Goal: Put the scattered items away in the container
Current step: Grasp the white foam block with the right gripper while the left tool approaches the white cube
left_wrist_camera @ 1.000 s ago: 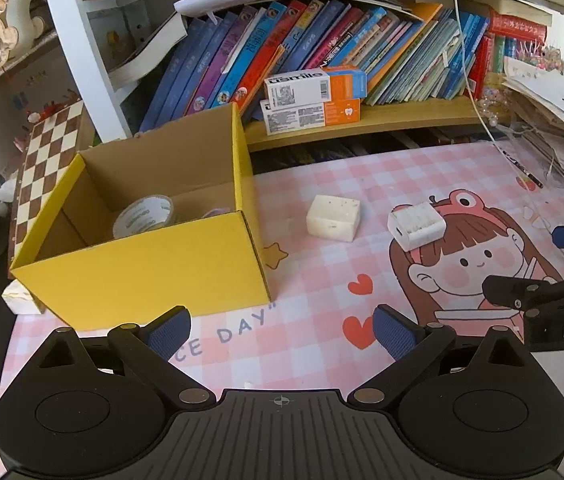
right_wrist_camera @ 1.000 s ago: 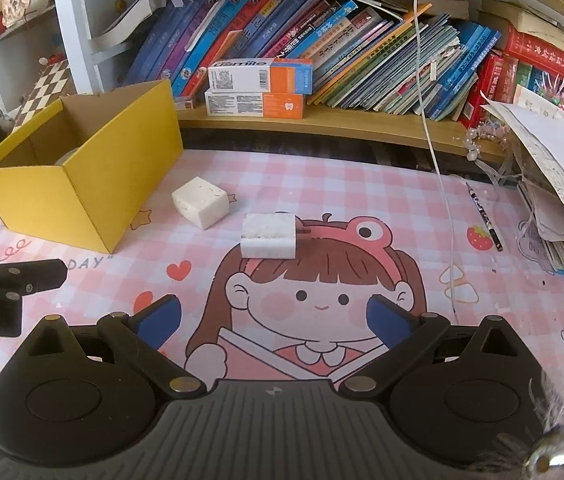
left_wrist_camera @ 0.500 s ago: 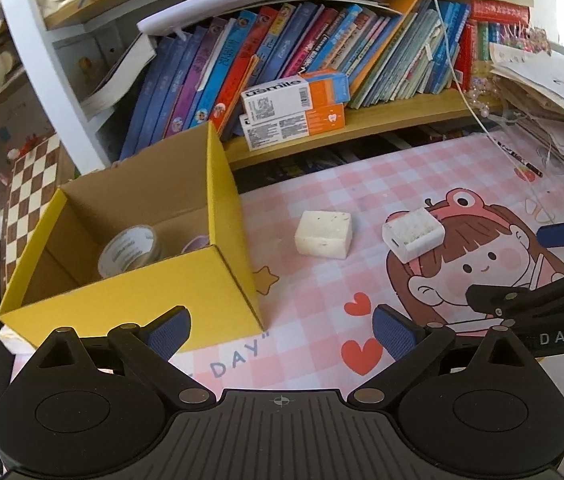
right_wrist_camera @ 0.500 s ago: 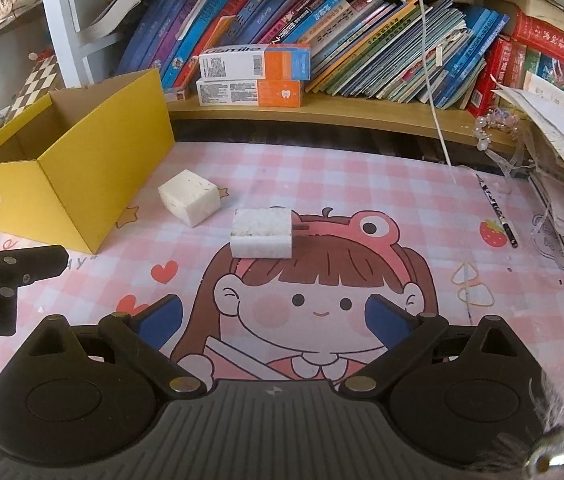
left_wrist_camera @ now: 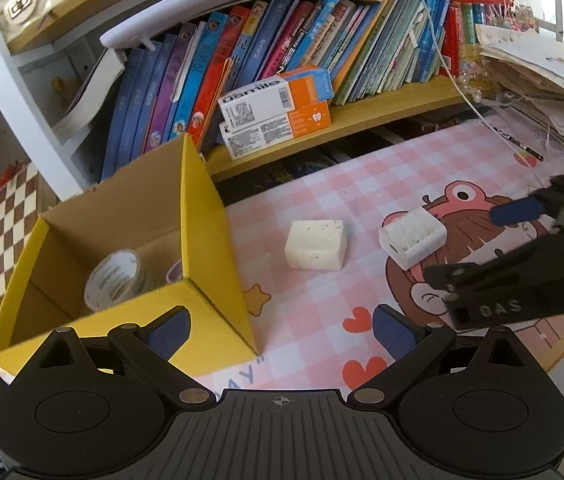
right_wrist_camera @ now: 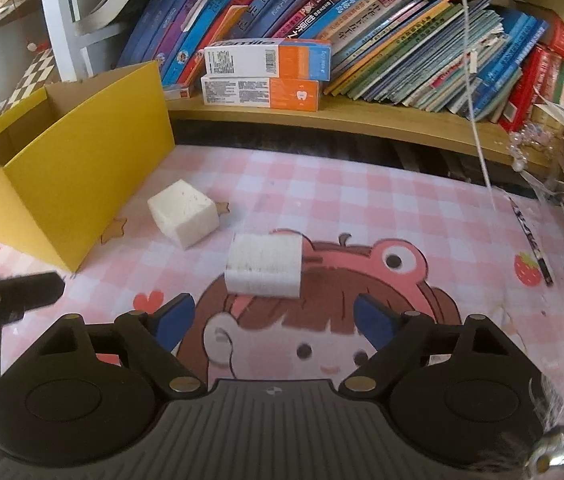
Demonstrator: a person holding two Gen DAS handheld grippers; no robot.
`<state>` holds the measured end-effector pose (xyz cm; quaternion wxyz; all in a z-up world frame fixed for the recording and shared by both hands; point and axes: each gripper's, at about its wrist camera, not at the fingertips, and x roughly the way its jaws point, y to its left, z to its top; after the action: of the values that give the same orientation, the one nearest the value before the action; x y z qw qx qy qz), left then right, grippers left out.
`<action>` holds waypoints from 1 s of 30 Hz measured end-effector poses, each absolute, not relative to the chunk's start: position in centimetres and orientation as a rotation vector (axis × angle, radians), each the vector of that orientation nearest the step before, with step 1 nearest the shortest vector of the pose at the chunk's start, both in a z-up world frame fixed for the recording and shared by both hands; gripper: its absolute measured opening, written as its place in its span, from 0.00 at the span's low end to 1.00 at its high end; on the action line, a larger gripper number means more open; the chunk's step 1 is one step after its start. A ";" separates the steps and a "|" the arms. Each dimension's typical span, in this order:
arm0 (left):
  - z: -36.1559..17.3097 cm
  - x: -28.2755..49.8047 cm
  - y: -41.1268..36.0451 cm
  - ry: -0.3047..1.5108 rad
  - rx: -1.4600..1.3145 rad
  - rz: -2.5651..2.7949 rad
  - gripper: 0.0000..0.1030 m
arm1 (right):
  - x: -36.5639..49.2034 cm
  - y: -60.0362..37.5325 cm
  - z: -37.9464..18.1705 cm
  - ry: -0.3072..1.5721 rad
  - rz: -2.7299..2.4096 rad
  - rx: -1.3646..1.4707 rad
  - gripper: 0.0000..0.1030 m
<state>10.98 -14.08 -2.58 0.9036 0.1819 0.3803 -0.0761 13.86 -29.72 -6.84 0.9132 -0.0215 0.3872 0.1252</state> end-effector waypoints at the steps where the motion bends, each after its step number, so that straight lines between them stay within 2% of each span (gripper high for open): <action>1: -2.5 11.1 -14.1 0.781 0.381 -0.156 0.96 | 14.2 -29.6 -6.9 0.795 0.261 -0.042 0.83; 18: -2.3 12.0 -14.0 0.779 0.387 -0.152 0.96 | 17.4 -28.0 -8.6 0.797 0.270 -0.077 0.69; 20: -2.4 12.0 -14.1 0.782 0.389 -0.155 0.96 | 17.6 -27.8 -8.7 0.798 0.270 -0.089 0.58; 23: -2.5 11.8 -14.3 0.788 0.399 -0.169 0.96 | 17.6 -27.7 -8.9 0.796 0.265 -0.113 0.51; 30: -2.3 11.5 -15.2 0.781 0.426 -0.189 0.96 | 17.0 -28.2 -8.6 0.802 0.282 -0.114 0.50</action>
<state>11.49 -15.16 -2.25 0.8984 0.2055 0.3771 -0.0913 17.03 -28.19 -8.65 0.9095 -0.0554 0.3887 0.1367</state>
